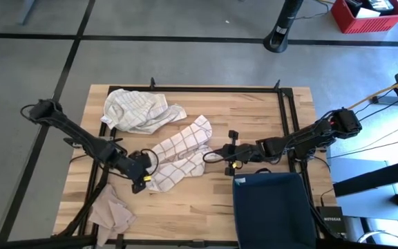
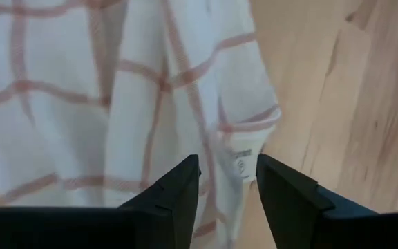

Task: Fold towel
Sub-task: Fold the white patterned towel

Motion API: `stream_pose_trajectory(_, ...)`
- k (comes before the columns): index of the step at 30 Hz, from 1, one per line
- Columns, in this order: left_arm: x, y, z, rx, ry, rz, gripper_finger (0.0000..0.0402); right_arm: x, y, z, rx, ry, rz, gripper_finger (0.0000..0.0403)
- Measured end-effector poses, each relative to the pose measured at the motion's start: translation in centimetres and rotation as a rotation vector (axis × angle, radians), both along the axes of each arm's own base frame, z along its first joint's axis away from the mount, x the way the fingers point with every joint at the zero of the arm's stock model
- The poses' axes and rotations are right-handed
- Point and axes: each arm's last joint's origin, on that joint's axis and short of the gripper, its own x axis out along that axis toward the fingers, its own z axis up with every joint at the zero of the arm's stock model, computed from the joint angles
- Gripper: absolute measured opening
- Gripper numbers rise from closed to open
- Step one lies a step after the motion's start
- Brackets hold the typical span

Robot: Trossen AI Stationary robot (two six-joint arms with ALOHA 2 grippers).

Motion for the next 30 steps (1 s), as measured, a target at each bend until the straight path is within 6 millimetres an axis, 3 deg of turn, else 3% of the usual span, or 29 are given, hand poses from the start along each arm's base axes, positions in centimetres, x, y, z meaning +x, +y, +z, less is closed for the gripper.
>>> stream_pose_trajectory(5, 0.4, -0.2, 0.0, 0.011, -0.032, -0.034, 0.0139, 0.0, 0.0, 0.0, 0.0, 0.0, -0.001, 0.0001)
stream_pose_trajectory(10, 0.4, -0.1, -1.1, 0.048, 0.051, -0.014, 0.0131, 0.0, 0.0, 0.0, -0.004, -0.001, -0.006, 0.0001)
stream_pose_trajectory(18, 0.5, 0.0, -0.7, 0.075, 0.047, -0.031, 0.001, 0.2, 0.0, 0.3, -0.002, -0.009, -0.007, 0.0001)
stream_pose_trajectory(21, 0.5, -0.2, 1.7, 0.1, 0.011, -0.025, 0.0007, 0.8, 0.2, 1.5, 0.006, -0.045, -0.007, 0.0001)
stream_pose_trajectory(24, -0.1, -0.2, 5.4, 0.165, -0.048, -0.028, 0.0003, 1.4, 0.3, 3.5, -0.007, -0.051, 0.002, 0.0001)
stream_pose_trajectory(30, -2.6, 1.0, 14.3, 0.364, -0.272, 0.014, 0.0002, 1.7, 0.3, 10.0, -0.076, -0.041, 0.003, 0.0001)
